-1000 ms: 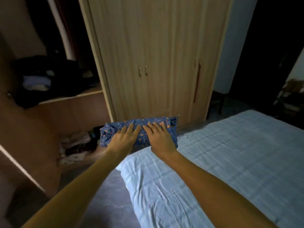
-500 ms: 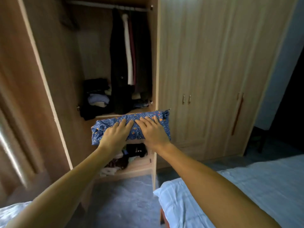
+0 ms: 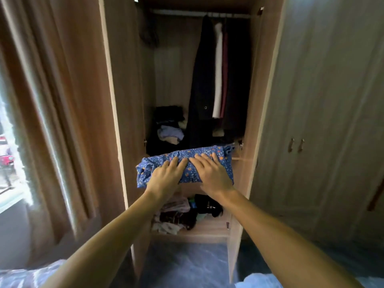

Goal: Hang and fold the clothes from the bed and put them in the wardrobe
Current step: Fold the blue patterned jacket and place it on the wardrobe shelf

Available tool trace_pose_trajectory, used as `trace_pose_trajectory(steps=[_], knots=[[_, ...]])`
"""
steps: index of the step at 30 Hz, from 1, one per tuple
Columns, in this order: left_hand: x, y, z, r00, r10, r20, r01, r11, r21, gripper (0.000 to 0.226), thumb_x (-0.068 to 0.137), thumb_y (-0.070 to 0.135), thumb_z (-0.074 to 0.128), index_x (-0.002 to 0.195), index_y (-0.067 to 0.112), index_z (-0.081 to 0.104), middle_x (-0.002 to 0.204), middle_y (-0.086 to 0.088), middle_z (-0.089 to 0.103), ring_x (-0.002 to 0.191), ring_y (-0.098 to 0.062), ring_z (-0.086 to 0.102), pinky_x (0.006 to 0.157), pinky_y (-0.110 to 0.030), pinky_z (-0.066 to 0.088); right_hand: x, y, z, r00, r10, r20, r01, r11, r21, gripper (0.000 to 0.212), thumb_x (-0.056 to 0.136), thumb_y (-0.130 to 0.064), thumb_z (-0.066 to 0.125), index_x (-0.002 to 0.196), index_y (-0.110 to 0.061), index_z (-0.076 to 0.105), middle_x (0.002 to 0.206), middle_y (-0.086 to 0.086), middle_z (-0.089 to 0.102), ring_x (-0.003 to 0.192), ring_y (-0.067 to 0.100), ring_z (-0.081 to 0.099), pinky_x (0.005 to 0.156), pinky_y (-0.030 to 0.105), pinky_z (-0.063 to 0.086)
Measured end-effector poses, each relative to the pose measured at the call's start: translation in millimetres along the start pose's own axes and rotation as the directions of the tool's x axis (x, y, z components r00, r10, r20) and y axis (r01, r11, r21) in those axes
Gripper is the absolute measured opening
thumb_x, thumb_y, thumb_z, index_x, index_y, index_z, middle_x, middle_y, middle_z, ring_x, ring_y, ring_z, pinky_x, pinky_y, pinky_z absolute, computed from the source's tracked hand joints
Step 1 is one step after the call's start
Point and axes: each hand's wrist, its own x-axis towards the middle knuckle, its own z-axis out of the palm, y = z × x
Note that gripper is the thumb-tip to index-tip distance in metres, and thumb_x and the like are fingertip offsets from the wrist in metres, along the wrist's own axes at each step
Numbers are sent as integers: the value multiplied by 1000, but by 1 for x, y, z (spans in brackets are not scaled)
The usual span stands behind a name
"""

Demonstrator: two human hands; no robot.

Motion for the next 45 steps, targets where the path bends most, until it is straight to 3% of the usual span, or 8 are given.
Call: trace_pose_trajectory(steps=[8,12,16,21,27,34,40,45], knots=[[121,-6,75,999,-39,20,39,999,32,87,41,9,90,118,9,50,91,-14,69,64,-29,68,30,-27,43,65,113,103,997,-73,-21,75,995,73,86,39,-7,91,120,-4,62,115,14,67,108,34,63,92,59,47],[184,-25,98,998,-60,24,58,995,81,83,40,9,92,116,8,57,92,-16,69,65,-31,69,30,-29,44,112,155,141,996,-77,-54,83,989,119,88,37,-5,90,120,-3,62,115,15,67,109,34,63,94,59,46],[219,-50,133,995,-69,77,59,990,126,76,40,11,93,112,7,66,94,-16,70,67,-29,70,30,-27,42,142,171,188,997,-69,-22,72,982,173,89,41,-6,89,125,-4,59,120,14,64,114,34,60,98,58,42],[245,-85,195,997,-44,64,37,994,101,87,40,15,93,114,11,47,90,-13,71,61,-25,68,31,-24,39,173,180,258,994,-109,21,103,977,187,91,41,-14,91,126,-10,60,120,7,65,114,27,61,99,53,43],[284,-155,259,997,-71,34,69,996,60,87,41,14,90,116,13,46,94,-12,70,64,-26,69,32,-25,40,236,182,330,992,-110,66,98,982,160,86,45,-18,91,124,-10,60,120,7,66,114,27,61,99,54,44],[350,-232,337,996,-48,69,47,999,15,91,30,8,88,115,13,57,96,-10,70,71,-27,70,39,-28,48,308,192,407,991,-49,121,37,995,92,84,47,-21,90,125,-14,61,121,3,66,114,23,61,101,50,43],[397,-277,389,997,-56,50,57,998,-28,76,42,0,84,113,11,60,94,-13,69,72,-31,69,45,-33,53,359,207,469,989,-14,148,-2,994,105,80,46,-18,90,121,-11,63,117,7,67,109,26,64,97,52,45],[460,-314,426,998,-66,-9,67,996,52,87,40,16,91,115,14,49,94,-13,62,79,-34,64,72,-41,56,414,238,519,998,-10,63,2,992,128,81,53,-25,88,126,-7,58,124,12,63,115,30,59,104,54,39]])
